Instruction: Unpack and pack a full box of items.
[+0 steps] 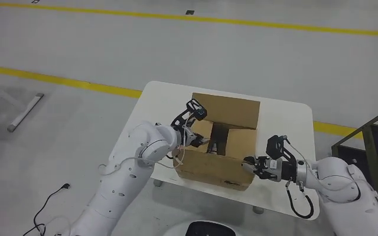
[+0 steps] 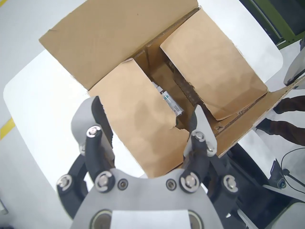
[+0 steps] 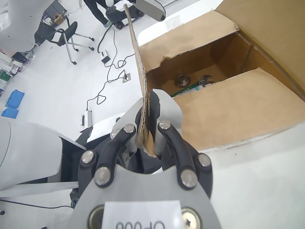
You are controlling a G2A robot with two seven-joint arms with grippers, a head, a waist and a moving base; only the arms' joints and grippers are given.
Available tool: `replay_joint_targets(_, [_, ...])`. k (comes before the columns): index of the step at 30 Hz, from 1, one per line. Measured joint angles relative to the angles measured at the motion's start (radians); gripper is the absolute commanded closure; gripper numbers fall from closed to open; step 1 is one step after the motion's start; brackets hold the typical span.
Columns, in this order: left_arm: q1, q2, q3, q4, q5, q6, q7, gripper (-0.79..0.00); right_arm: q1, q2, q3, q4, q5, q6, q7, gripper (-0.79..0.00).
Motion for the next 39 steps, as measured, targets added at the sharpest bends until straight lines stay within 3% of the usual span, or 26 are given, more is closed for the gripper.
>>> replay_joint_targets(3, [-0.008, -0.001, 0.021, 0.001, -0.001, -0.021, -0.018, 0.000, -0.011, 0.004, 0.008, -0.001, 0.004, 0.006, -0.023, -0.339])
replay_joint_targets(10, [-0.013, 0.003, 0.046, -0.008, -0.017, -0.074, -0.056, 0.000, -0.036, 0.011, 0.027, 0.016, 0.064, 0.011, -0.070, -0.332])
replay_joint_targets(15, [-0.015, 0.006, 0.055, -0.017, -0.036, -0.094, -0.082, 0.000, -0.051, 0.019, 0.045, 0.038, 0.169, 0.002, -0.084, -0.246])
replay_joint_targets(26, [-0.020, 0.015, 0.072, -0.046, -0.104, -0.142, -0.153, 0.000, -0.061, 0.033, 0.055, 0.083, 0.348, 0.004, -0.072, -0.243])
replay_joint_targets(32, [-0.018, 0.024, 0.065, -0.078, -0.217, -0.162, -0.221, 0.000, -0.070, 0.033, 0.062, 0.126, 0.439, 0.084, -0.129, 0.000])
replay_joint_targets(37, [-0.015, 0.041, 0.089, -0.099, -0.315, -0.156, -0.272, 0.000, -0.071, 0.034, 0.021, 0.140, 0.495, 0.115, -0.076, 0.000])
replay_joint_targets(39, [-0.021, 0.053, 0.110, -0.102, -0.332, -0.150, -0.277, -0.046, -0.066, 0.035, -0.004, 0.141, 0.520, 0.116, -0.029, 0.000])
